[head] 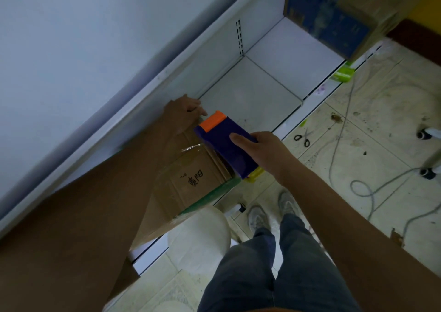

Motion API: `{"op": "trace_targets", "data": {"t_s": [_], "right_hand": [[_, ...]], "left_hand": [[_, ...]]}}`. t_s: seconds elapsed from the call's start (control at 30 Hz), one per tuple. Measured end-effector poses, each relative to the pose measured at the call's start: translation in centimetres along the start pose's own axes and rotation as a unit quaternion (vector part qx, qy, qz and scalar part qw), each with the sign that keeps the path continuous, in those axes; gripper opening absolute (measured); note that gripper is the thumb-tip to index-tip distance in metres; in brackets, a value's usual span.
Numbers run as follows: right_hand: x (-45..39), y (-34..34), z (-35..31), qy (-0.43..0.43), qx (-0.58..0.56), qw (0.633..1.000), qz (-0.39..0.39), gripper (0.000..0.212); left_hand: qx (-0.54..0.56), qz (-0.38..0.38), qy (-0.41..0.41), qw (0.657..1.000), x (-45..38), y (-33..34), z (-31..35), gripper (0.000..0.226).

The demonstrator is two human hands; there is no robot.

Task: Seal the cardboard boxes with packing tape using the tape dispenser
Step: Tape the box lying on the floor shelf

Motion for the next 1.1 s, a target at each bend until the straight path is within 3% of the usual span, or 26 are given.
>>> {"op": "trace_targets", "data": {"t_s": [0.17, 0.27, 0.4, 0.47, 0.6, 0.83, 0.97, 1.1], "right_hand": [[-0.5, -1.2, -2.1, 0.127, -0.126, 0.983, -0.050, 0.051], [-0.6, -0.6, -1.5, 0.150, -0.096, 0.983, -0.043, 0.049], [-0.1, -0.2, -0.5, 0.154, -0.080, 0.985, 0.021, 0.053], [0.4, -0.3, -0.5, 0.158, -0.100, 0.982, 0.011, 0.051], [1.0, 0.2, -1.0, 0.163, -0.096, 0.982, -0.008, 0.046], [3.1, -1.0, -0.4, 0.179, -0.202, 0.961, -0.058, 0.046], [7.4, -1.6, 2.8, 0.195, -0.109, 0.973, -0.061, 0.042], [10.2, -2.7, 5.3, 0.208, -0.122, 0.968, -0.072, 0.031]], "left_hand": [[0.008, -0.048, 0.023, 0.999, -1.8, 1.1, -3.1, 0.034], [-0.082, -0.029, 0.008, 0.996, -0.8, 0.4, -1.1, 0.064], [-0.025, 0.128, -0.040, 0.991, 3.4, 0.1, 0.7, 0.049], [-0.090, 0.169, -0.029, 0.981, 7.5, 1.6, 0.3, 0.052], [-0.210, 0.130, -0.020, 0.969, 12.9, 4.6, -0.9, 0.063], [-0.210, 0.172, -0.039, 0.962, 11.8, 6.1, -1.9, 0.057], [-0.207, 0.181, -0.058, 0.960, 11.3, 6.1, -2.3, 0.055], [-0.195, 0.175, -0.062, 0.963, 11.4, 6.0, -2.0, 0.055]]}}
Point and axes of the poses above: each hand's wrist, its own x-axis away from the middle knuckle, its own y-axis out of the palm, z = x × y, the point moved 1 cm from there along -x, towards the middle knuckle, and after that the axes turned 7 degrees about z, right-handed, at the moved point
